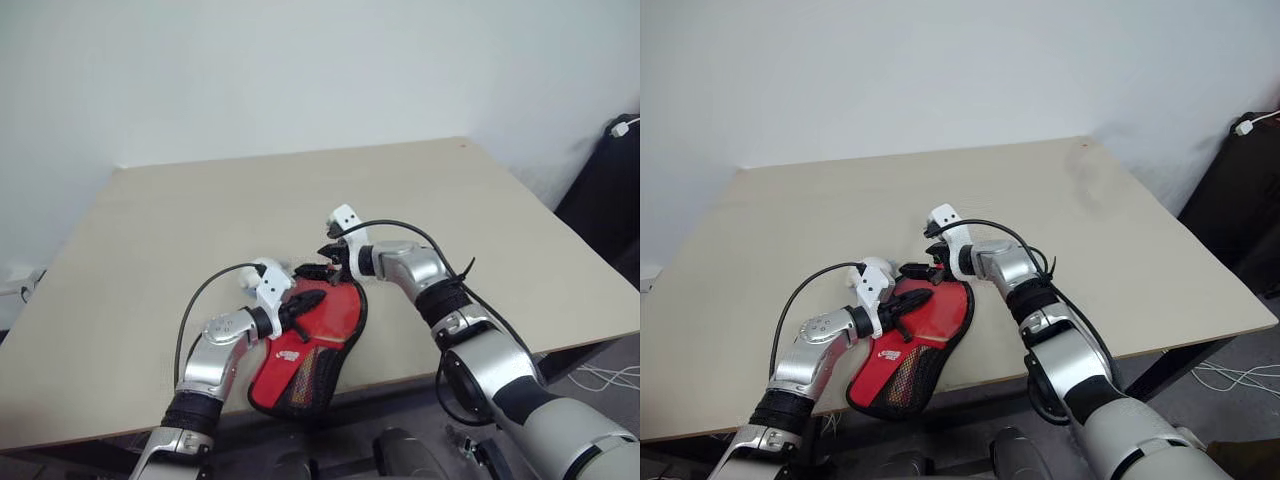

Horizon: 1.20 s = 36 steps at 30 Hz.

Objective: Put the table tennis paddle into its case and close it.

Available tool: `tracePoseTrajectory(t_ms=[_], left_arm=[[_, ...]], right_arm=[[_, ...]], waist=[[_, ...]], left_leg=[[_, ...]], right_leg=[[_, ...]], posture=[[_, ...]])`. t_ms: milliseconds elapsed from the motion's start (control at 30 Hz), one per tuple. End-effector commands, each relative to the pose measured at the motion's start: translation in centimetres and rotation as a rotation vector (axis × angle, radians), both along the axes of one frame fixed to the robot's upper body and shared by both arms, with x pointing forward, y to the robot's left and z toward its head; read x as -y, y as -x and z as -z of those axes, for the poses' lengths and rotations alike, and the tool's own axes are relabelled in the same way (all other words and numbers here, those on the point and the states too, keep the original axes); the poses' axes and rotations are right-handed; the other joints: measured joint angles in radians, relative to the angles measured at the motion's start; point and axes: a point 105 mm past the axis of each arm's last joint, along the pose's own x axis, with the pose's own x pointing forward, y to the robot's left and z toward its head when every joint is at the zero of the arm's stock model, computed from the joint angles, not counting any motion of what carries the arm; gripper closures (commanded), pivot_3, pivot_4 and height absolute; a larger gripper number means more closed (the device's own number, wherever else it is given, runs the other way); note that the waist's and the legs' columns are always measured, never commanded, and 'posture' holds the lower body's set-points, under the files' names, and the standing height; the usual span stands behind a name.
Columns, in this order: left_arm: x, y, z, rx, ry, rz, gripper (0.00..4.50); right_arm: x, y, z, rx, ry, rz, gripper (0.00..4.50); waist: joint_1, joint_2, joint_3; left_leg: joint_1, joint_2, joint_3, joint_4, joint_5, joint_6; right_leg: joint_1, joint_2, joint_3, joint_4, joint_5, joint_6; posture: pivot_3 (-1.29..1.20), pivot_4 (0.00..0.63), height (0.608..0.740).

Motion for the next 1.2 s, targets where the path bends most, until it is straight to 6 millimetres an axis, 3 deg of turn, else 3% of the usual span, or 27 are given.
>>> tracePoseTrajectory(t_ms=[33, 200, 500, 600, 767, 1033, 1200], left_arm=[[-0.9, 1.4, 3.0, -0.111, -0.064, -0.011, 4.47], [-1.0, 1.3, 2.8, -0.104, -0.059, -0.019, 4.47], [-3.3, 0.0, 1.6, -0.025, -0.076, -0.094, 4.47], [-3.8, -0.7, 0.7, 0.007, -0.042, -0.121, 4.5], [-4.3, -2.0, -1.8, 0.053, 0.091, -0.162, 4.5], [-5.3, -3.6, -5.9, 0.073, 0.304, -0.219, 4.5], [-5.7, -4.0, -8.3, 0.08, 0.41, -0.217, 4.5]], right_arm=[[-1.9, -0.3, -2.4, 0.076, -0.036, -0.034, 0.0], [-1.9, -0.8, -2.7, 0.088, -0.052, -0.002, 0.0], [1.2, -1.4, -2.8, 0.219, -0.036, 0.041, 0.0], [2.3, -1.3, -2.8, 0.236, -0.048, 0.073, 0.5], [4.0, -0.9, -2.7, 0.259, -0.057, 0.117, 1.97], [4.0, 1.7, -1.0, 0.236, -0.071, 0.064, 4.33], [3.5, 3.3, 1.5, 0.198, -0.037, 0.024, 4.43]], waist=[[-0.003, 0.0, 0.0], [-0.009, 0.0, 0.0], [-0.018, 0.0, 0.0], [-0.019, 0.0, 0.0], [-0.015, 0.0, 0.0], [-0.014, -0.002, 0.001], [-0.015, -0.003, 0.001]], left_leg=[[0.0, 0.0, 0.0, -0.001, 0.0, 0.0], [-0.001, 0.0, -0.001, -0.001, 0.0, 0.0], [-0.001, 0.0, -0.001, -0.001, 0.0, 0.0], [0.0, 0.0, -0.001, -0.001, 0.0, 0.0], [-0.002, 0.0, -0.002, 0.0, 0.0, 0.0], [-0.008, 0.0, -0.002, -0.001, 0.0, 0.0], [-0.008, 0.0, -0.001, -0.001, 0.0, 0.0]], right_leg=[[0.0, 0.0, 0.0, 0.0, 0.0, 0.0], [-0.001, 0.0, -0.001, 0.0, 0.0, 0.0], [-0.001, 0.0, -0.001, 0.0, 0.0, 0.0], [-0.001, 0.001, -0.001, 0.001, 0.0, 0.0], [-0.002, 0.001, -0.001, 0.0, 0.0, 0.0], [-0.007, 0.001, -0.001, -0.001, 0.0, 0.0], [-0.007, 0.001, -0.001, -0.001, 0.0, 0.0]], posture=[[0.0, 0.0, 0.74], [0.0, 0.0, 0.74], [0.0, 0.0, 0.74], [0.0, 0.0, 0.74], [0.0, 0.0, 0.74], [0.0, 0.0, 0.74], [0.0, 0.0, 0.74]])
